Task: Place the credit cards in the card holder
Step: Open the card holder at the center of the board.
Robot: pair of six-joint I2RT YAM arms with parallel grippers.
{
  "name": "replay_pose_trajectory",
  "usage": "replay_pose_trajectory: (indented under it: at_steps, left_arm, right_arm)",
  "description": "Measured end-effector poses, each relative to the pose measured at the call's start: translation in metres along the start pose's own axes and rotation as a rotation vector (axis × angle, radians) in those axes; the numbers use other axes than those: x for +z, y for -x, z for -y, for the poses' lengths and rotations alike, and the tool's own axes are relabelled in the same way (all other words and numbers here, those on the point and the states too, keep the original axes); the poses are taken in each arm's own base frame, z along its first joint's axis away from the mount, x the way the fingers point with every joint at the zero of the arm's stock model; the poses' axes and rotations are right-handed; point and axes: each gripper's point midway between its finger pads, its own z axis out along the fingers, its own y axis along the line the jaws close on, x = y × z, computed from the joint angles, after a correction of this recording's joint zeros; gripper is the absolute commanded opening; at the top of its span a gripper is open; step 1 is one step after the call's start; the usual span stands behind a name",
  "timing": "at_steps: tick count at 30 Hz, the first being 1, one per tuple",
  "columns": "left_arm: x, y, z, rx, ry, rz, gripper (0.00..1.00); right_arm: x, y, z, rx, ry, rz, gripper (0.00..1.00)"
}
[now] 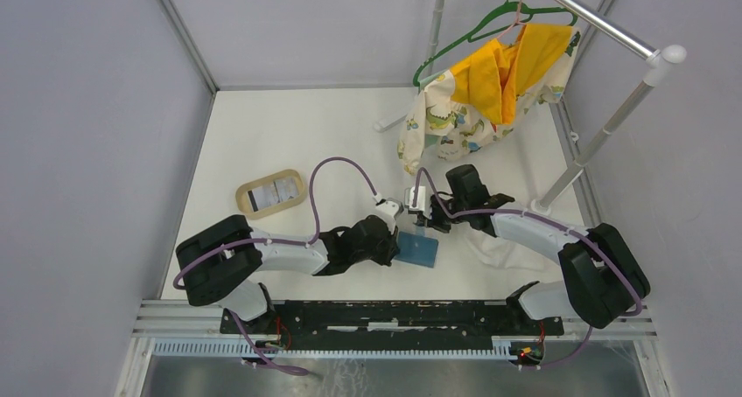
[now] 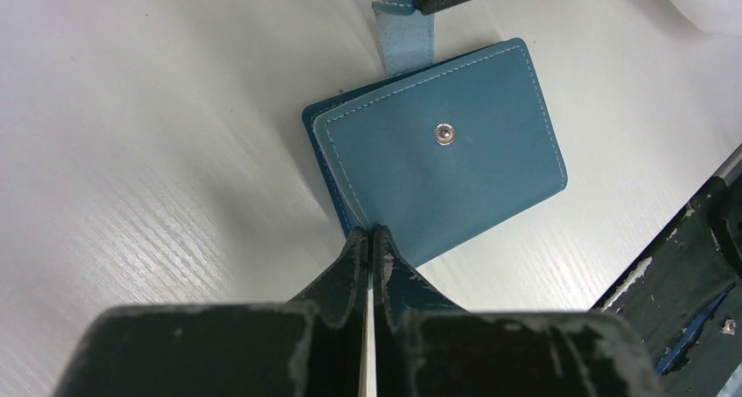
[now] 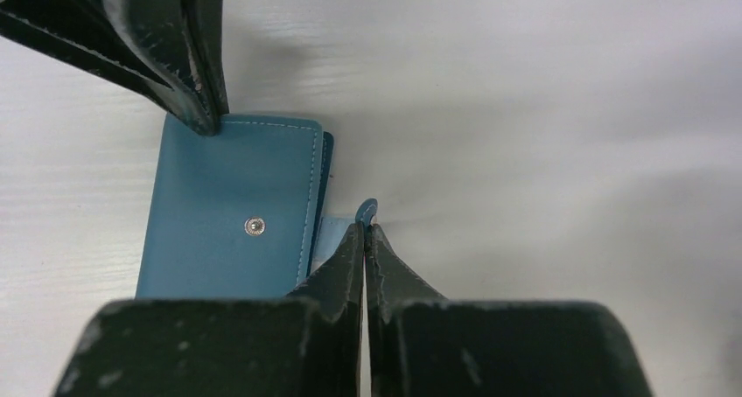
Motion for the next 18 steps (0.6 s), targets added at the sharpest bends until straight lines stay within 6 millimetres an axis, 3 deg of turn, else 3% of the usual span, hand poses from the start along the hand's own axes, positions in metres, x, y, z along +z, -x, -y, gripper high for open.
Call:
replay_pose_trajectory:
  at_steps: [4, 11, 14, 18]
  left_arm:
    - [0.000, 0.000, 0.000, 0.006, 0.002, 0.000, 0.04]
    - [-0.005, 0.006, -0.006, 0.038, 0.060, -0.012, 0.56]
    - [-0.012, 0.012, -0.007, 0.039, 0.075, 0.003, 0.68]
    - [-0.026, 0.032, -0.006, 0.010, 0.070, 0.065, 0.75]
  right_arm:
    - [-0.002, 0.002, 0.003, 0.058, -0.013, 0.020, 0.00]
    - [-0.011, 0.011, 0.011, 0.206, -0.019, 0.116, 0.00]
    - [-0.020, 0.019, 0.016, 0.235, -0.043, 0.174, 0.00]
    - [-0.031, 0.031, 0.022, 0.257, -0.068, 0.245, 0.00]
